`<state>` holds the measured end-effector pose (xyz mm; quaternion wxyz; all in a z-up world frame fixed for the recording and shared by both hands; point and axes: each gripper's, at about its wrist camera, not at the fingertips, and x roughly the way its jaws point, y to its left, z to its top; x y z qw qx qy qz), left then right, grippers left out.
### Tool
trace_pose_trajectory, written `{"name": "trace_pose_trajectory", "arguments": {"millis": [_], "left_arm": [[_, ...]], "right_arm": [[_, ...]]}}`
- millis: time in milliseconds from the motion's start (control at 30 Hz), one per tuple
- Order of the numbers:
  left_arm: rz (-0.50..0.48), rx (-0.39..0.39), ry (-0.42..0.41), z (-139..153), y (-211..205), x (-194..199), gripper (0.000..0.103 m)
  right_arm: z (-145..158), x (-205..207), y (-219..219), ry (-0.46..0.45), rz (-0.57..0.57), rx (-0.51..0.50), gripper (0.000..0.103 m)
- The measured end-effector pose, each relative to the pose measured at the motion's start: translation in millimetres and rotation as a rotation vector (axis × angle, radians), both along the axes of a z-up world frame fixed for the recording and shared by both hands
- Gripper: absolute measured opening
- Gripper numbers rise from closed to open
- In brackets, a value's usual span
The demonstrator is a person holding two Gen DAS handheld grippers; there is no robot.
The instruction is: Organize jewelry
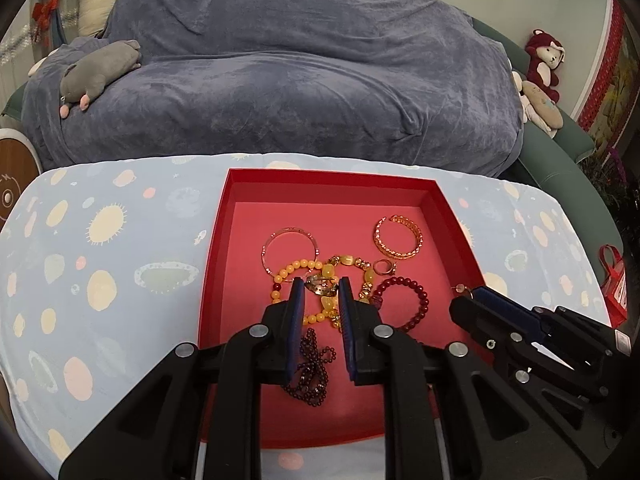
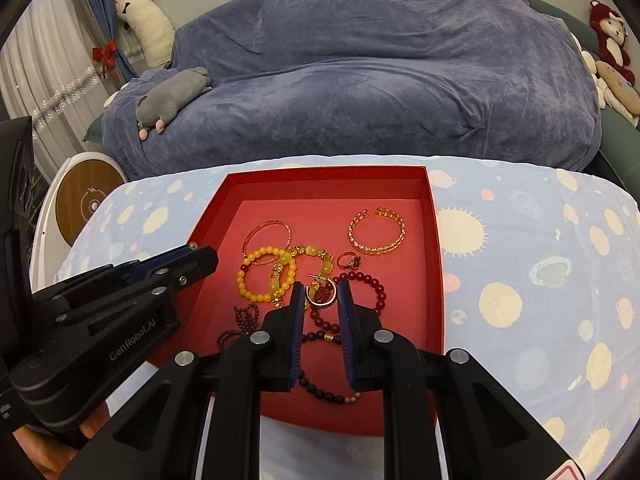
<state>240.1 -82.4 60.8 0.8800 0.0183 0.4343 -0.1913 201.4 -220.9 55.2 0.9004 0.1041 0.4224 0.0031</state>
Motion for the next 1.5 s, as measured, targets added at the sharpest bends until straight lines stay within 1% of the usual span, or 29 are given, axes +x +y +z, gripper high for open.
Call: {"name": "trace_pose_trajectory", "arguments": {"millis": [133, 333, 500, 733, 1000, 1033, 1167, 1300, 1367, 1400, 1500], "left_arm": [[0.007, 0.021, 0.028, -18.2, -3.0, 14.1, 0.017], [0.012, 0.042, 0.052, -36.6, -5.6, 25.0, 0.017], [0.010, 0.063, 0.061, -46.7, -7.6, 29.2, 0.017], [0.008, 0.071, 0.070, -54.2, -10.2, 32.1, 0.017], [0.008, 0.078, 0.072, -56.7, -12.8, 34.2, 0.017], [0.007, 0.078, 0.066, -55.9, -12.8, 33.5, 0.017], [0.014, 0.102, 0.050, -52.2, -14.7, 30.4, 0.018], [0.024, 0.104, 0.037, -44.1, -13.7, 24.6, 0.027], [0.028, 0.104, 0.027, -38.3, -12.3, 20.2, 0.029], [0.029, 0.101, 0.025, -35.2, -11.5, 17.5, 0.034], [0.026, 0.106, 0.012, -25.9, -11.4, 7.9, 0.036]], "right_arm": [[-15.4, 17.0, 0.4, 0.026, 0.000, -0.009, 0.016], [-32.0, 31.1, 0.1, 0.049, -0.004, -0.011, 0.016], [-40.8, 38.1, 1.6, 0.064, 0.001, -0.020, 0.016], [-47.2, 41.4, 2.2, 0.073, 0.003, -0.026, 0.016], [-50.2, 42.9, 2.0, 0.081, -0.003, -0.035, 0.017], [-49.6, 41.9, 2.3, 0.076, -0.006, -0.035, 0.018], [-46.3, 37.4, 4.8, 0.072, -0.008, -0.054, 0.019], [-39.1, 31.2, 4.7, 0.066, -0.017, -0.046, 0.019], [-33.7, 26.9, 2.9, 0.059, -0.021, -0.041, 0.019], [-30.5, 24.0, 3.0, 0.055, -0.021, -0.041, 0.019], [-19.7, 14.6, 3.4, 0.042, -0.024, -0.047, 0.019]]}}
